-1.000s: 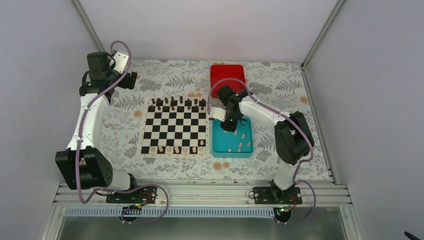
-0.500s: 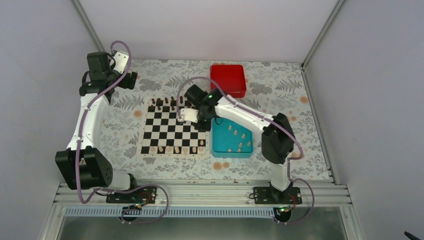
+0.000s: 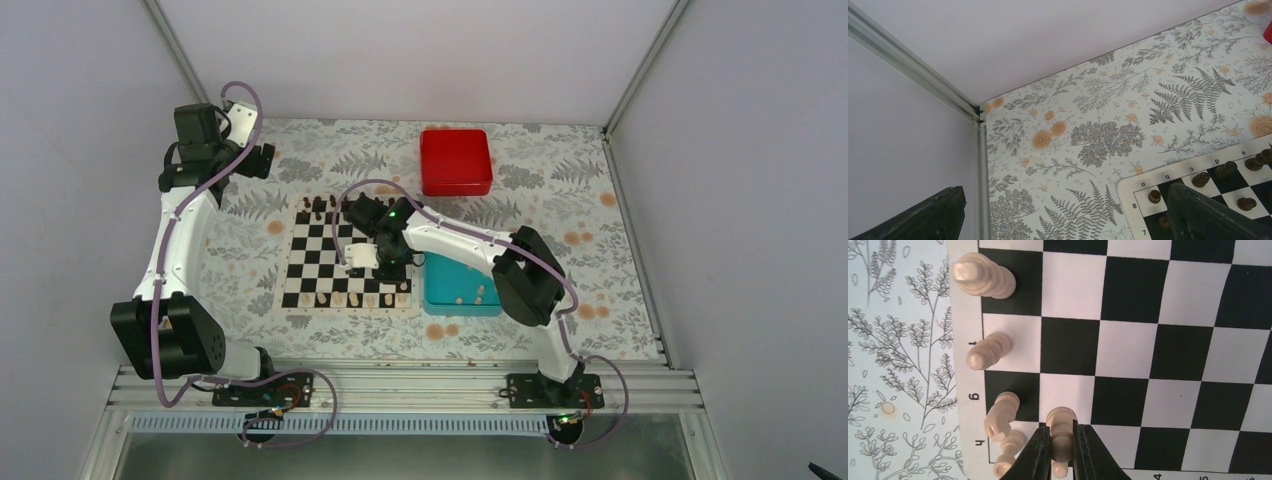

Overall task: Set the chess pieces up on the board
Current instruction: Place the chess piece on the chessboard.

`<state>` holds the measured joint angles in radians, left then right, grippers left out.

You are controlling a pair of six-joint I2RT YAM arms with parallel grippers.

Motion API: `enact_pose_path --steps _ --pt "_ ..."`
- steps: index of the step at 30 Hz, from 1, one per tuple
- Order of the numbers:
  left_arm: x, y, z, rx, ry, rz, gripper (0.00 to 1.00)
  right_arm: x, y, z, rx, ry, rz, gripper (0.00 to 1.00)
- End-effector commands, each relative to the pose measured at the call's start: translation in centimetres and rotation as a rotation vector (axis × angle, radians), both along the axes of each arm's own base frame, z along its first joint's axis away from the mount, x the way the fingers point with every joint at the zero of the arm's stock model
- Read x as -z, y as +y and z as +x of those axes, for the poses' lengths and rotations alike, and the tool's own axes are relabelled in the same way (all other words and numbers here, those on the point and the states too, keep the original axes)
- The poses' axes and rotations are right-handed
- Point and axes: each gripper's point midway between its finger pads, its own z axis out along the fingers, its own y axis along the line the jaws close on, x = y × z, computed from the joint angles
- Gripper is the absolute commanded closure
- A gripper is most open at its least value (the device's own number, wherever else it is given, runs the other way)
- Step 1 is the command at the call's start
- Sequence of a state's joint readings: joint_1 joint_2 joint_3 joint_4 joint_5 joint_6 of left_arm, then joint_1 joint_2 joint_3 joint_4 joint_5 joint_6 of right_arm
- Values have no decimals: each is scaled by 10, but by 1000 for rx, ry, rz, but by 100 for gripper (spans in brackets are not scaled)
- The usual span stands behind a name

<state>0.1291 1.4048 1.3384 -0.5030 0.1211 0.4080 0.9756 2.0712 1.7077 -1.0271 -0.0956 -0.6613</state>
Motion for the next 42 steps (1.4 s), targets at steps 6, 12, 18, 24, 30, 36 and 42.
enact_pose_path --steps 6,12,18,24,30,36,42 --pt "-14 -1 -4 13 -40 -2 0 22 1 0 -14 17 -18 92" --pt "-13 -1 -4 16 -40 -3 0 27 -2 0 -12 27 -29 92" --pt "-14 -2 -4 17 -43 -2 0 35 -5 -1 -9 38 -44 93" --pt "-14 -2 -4 20 -41 -4 0 40 -7 -1 -7 39 -50 93" --pt "-14 -3 -5 21 -44 -2 0 44 -7 0 -6 35 -55 93" --pt "-14 -2 -5 20 -43 -2 0 48 -9 1 -6 34 -63 92" --pt "-14 -3 -4 23 -41 -4 0 43 -8 6 7 10 -50 77"
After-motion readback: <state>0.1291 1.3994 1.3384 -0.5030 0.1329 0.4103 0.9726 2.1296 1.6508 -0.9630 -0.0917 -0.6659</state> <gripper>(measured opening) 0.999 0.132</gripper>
